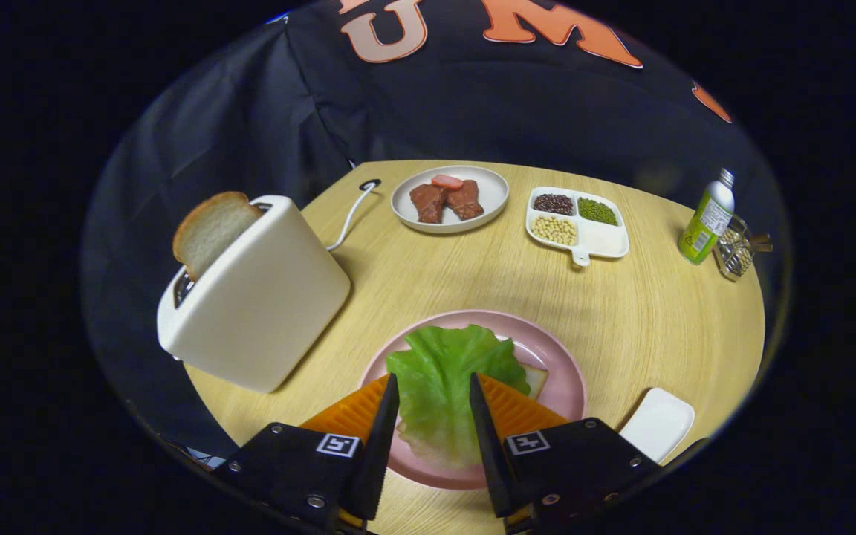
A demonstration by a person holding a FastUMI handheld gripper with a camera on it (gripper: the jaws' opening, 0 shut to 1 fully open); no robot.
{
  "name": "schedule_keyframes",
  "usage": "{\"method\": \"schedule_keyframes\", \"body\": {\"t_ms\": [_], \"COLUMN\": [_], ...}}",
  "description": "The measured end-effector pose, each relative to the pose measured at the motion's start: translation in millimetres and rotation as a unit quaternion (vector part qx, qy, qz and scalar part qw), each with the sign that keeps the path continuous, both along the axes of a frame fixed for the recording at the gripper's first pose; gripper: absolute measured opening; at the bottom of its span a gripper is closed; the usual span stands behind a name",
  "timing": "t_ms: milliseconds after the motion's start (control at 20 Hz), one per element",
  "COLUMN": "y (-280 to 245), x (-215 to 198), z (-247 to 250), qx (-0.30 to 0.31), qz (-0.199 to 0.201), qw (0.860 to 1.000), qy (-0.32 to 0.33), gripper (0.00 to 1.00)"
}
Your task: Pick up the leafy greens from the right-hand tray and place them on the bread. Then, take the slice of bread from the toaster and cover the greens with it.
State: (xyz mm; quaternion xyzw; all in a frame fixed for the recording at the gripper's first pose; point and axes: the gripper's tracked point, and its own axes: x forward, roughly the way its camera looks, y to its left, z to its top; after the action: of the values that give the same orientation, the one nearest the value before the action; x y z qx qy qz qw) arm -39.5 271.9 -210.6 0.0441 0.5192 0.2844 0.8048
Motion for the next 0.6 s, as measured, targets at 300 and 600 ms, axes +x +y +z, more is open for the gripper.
{"method": "schedule_keyframes", "body": {"t_ms": [300,600], "y": [20.5,54.4], "x": [9.6,24.0], "z": [53.1,104.9], "qx": [0.030,0.070], "qz": [0.017,0.024], "qw": [0.999,0.997], "qy": [-0.023,-0.028], "gripper": [0.94,0.98]}}
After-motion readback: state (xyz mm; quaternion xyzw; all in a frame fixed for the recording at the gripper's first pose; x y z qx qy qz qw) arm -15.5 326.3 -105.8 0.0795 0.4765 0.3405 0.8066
